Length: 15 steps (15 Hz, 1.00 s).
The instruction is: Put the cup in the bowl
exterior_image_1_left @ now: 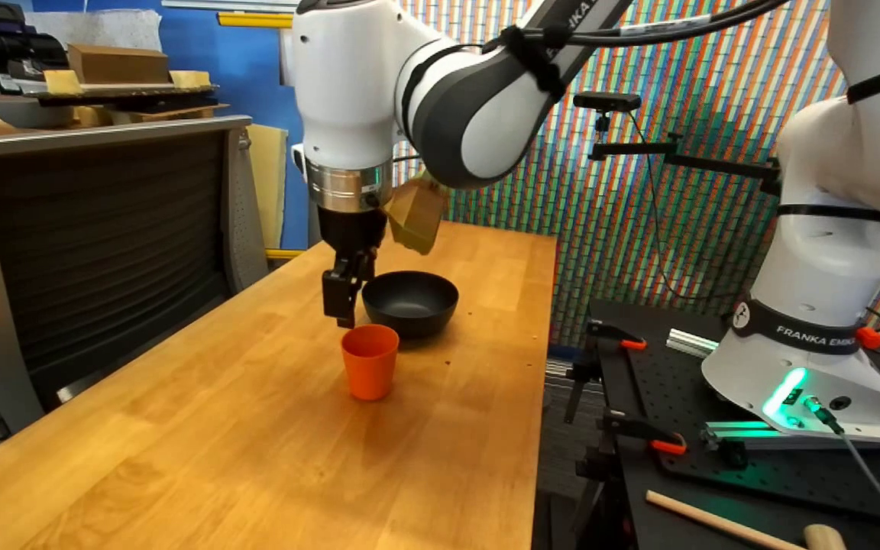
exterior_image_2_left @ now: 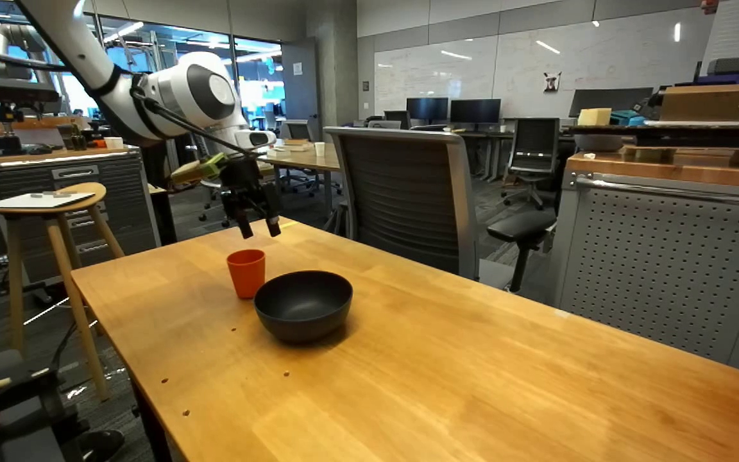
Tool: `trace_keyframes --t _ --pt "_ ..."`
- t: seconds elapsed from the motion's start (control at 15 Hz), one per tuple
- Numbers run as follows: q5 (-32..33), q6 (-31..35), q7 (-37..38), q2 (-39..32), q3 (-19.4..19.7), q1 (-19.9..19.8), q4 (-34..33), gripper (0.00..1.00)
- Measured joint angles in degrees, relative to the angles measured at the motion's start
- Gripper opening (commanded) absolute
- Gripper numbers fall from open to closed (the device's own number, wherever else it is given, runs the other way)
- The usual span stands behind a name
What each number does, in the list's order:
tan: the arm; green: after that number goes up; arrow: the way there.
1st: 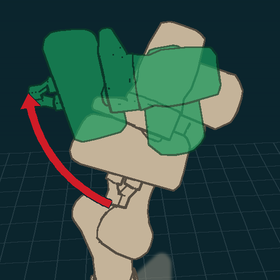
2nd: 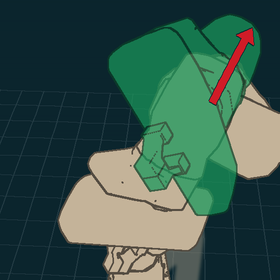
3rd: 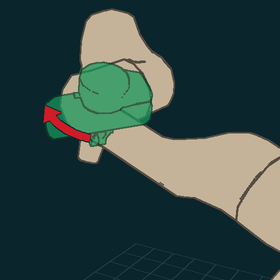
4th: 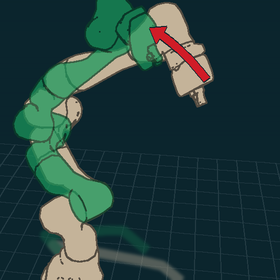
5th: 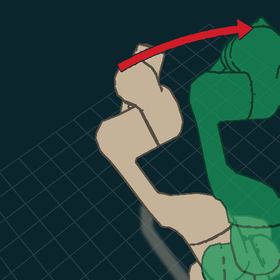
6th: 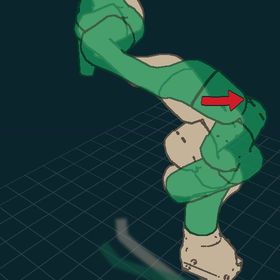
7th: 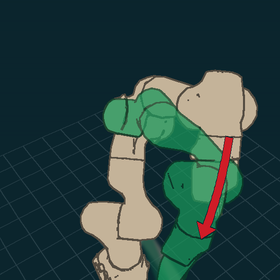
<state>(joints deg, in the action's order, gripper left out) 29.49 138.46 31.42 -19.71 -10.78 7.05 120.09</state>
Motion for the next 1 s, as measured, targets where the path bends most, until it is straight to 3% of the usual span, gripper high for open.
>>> trace_keyframes --t 0.07,0.4,0.47,0.53,0.67,1.0 --pt "-1.40 -0.34 -0.15 -1.76 1.09 1.23 -1.52 0.75" --pt "-8.47 -4.37 -0.74 -5.72 4.59 4.69 -5.75 0.34" --pt "-8.99 -5.04 -0.75 -5.73 5.15 5.02 -6.11 0.47" --pt "-9.46 -5.64 -0.77 -5.71 5.64 5.23 -6.46 0.69" --pt "-10.23 -6.67 -1.09 -5.67 6.24 5.32 -7.10 0.66" --pt "-11.02 -8.27 -1.50 -5.55 6.88 5.32 -7.29 1.00"
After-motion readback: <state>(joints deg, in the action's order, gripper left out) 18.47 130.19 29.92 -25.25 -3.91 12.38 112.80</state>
